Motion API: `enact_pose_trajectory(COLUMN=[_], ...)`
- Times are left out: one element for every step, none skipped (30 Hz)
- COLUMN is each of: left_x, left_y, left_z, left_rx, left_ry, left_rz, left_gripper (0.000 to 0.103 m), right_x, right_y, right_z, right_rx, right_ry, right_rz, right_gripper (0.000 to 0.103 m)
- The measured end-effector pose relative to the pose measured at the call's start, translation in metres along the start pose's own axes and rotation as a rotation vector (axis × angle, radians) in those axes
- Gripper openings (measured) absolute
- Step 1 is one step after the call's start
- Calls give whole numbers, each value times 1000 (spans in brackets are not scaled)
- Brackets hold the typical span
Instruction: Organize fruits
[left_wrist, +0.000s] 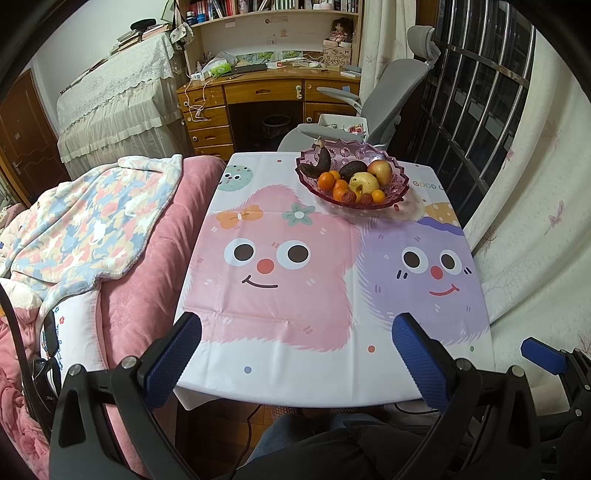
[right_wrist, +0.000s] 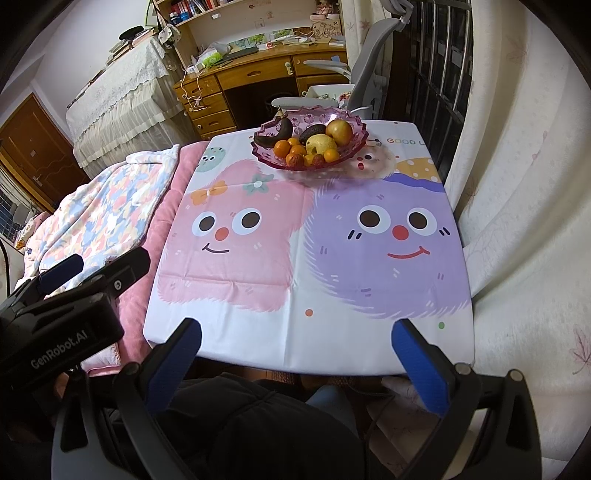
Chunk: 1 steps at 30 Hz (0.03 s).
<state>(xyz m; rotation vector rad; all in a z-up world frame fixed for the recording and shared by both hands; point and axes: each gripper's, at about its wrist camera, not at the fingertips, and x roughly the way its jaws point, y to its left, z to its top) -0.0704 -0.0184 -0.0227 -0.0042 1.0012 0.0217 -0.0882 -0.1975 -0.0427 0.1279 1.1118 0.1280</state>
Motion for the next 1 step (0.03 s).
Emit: enact_pose_trajectory(left_x=[0], left_y=[0], left_z=[0], left_rx=[0], left_ry=[0], left_rz=[0], left_gripper=[103], right_x=[0], right_y=[0], right_z=[0], right_rx=[0], right_ry=[0], right_rz=[0], right_gripper=[103])
